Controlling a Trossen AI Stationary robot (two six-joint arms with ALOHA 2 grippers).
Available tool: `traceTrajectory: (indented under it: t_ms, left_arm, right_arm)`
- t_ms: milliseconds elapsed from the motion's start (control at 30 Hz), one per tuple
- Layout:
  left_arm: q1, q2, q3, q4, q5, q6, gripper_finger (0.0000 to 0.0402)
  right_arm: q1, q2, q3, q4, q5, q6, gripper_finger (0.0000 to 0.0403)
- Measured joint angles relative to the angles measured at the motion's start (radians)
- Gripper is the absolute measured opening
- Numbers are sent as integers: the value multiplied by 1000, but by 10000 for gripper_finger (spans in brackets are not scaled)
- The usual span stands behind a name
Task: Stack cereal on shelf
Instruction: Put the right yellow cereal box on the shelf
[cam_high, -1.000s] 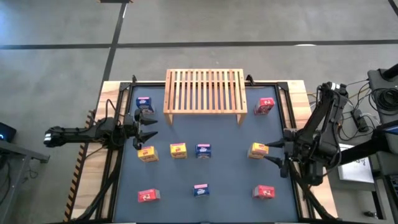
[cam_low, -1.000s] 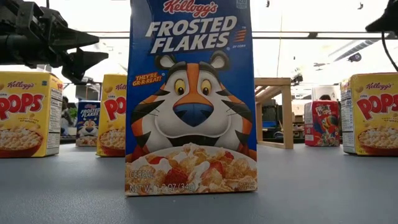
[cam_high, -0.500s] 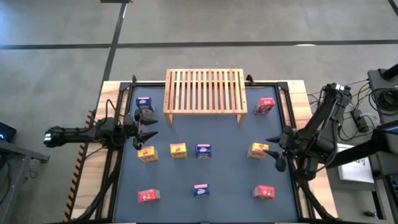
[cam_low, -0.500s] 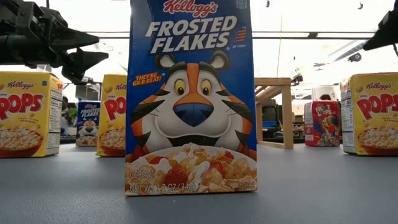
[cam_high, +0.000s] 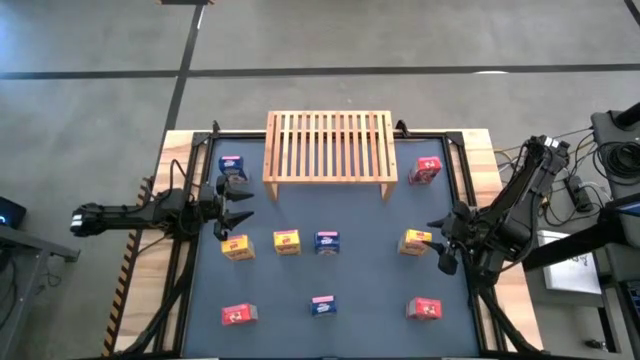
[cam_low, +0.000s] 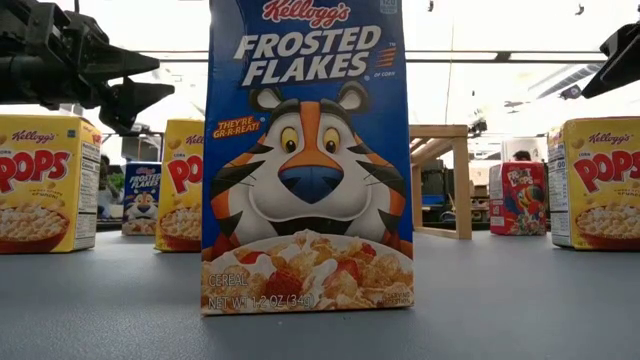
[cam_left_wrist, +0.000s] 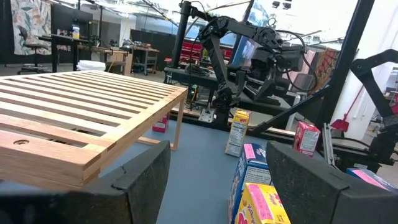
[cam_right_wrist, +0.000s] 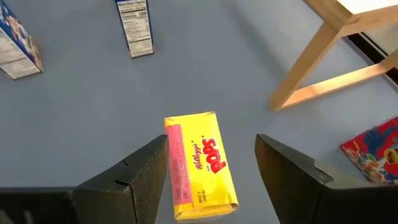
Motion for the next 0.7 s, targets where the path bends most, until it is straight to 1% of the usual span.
traceTrajectory:
  t_ms: [133,333,467,533,700]
  left_arm:
    - [0,0,0,0,0,0,249]
    - [0,0,0,0,0,0,249]
    - [0,0,-1,0,0,0,249]
    - [0,0,-1,0,0,0,249]
    - [0,0,-1,0,0,0,249]
  right_arm:
    - [0,-1,-33,75,0,-77,257]
    - [0,6,-59,88,0,-50,322]
    - [0,6,-84,87,-3,-18,356]
    - [0,6,-98,87,-8,-5,363]
    - [0,5,-123,88,-32,29,365]
